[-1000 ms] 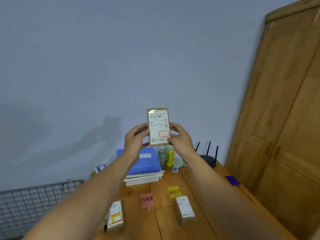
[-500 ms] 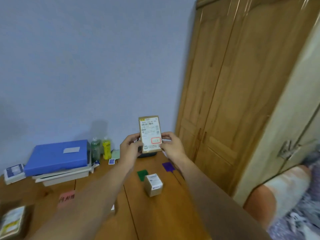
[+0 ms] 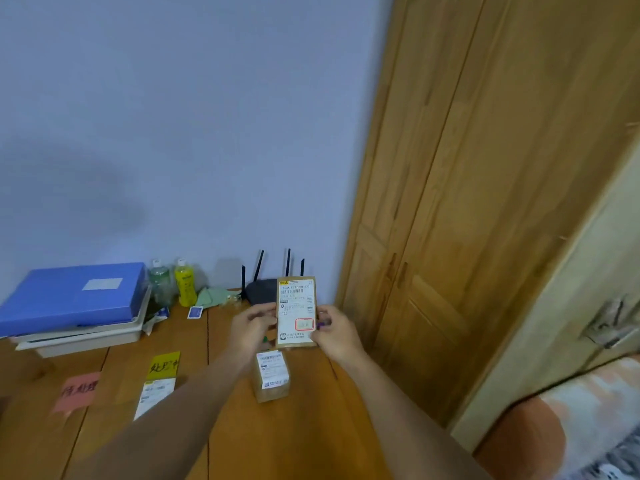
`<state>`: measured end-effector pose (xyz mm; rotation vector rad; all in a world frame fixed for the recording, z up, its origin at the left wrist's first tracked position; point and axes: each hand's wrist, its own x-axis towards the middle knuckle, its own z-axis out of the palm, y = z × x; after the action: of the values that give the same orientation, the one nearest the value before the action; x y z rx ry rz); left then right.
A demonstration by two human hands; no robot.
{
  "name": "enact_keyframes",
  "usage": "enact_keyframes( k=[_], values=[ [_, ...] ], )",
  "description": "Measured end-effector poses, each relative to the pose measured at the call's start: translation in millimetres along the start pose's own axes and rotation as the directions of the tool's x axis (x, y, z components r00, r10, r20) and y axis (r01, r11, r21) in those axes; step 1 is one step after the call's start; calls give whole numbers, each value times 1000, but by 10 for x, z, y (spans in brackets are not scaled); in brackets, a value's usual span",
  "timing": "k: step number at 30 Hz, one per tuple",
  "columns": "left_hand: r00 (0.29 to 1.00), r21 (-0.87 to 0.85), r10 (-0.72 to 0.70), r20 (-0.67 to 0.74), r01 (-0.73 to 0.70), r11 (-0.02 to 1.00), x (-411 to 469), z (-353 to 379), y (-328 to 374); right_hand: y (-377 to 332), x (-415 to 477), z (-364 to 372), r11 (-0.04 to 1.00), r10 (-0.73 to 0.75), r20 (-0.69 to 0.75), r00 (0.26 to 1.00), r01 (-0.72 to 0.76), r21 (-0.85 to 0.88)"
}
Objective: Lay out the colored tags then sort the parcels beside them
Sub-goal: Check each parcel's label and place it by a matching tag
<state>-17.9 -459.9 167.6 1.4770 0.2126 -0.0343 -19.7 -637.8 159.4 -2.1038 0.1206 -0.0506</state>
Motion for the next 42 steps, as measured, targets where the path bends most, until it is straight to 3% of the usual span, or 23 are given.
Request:
enact_keyframes(
  k=[4, 8, 15, 26, 42],
  values=[
    [998, 33, -54, -11, 55, 998, 8, 101, -344, 399, 115, 22, 999, 42, 107, 993, -42, 5],
    [981, 8, -149, -124, 151, 989, -79, 305, -717, 813, 200, 64, 998, 54, 229, 972, -59, 14],
    [932, 10, -294, -210, 303, 953, -289, 460, -1588, 1656, 114, 361, 988, 147, 421, 895, -148, -31],
    [868, 31, -440, -229, 458, 888, -463, 397, -2441, 2484, -78, 927, 957, 282, 510, 813, -277, -88],
    [873, 130, -433, -222, 467, 875, -501, 272, -2688, 2446, -215, 1032, 936, 351, 515, 782, -302, -180]
  ],
)
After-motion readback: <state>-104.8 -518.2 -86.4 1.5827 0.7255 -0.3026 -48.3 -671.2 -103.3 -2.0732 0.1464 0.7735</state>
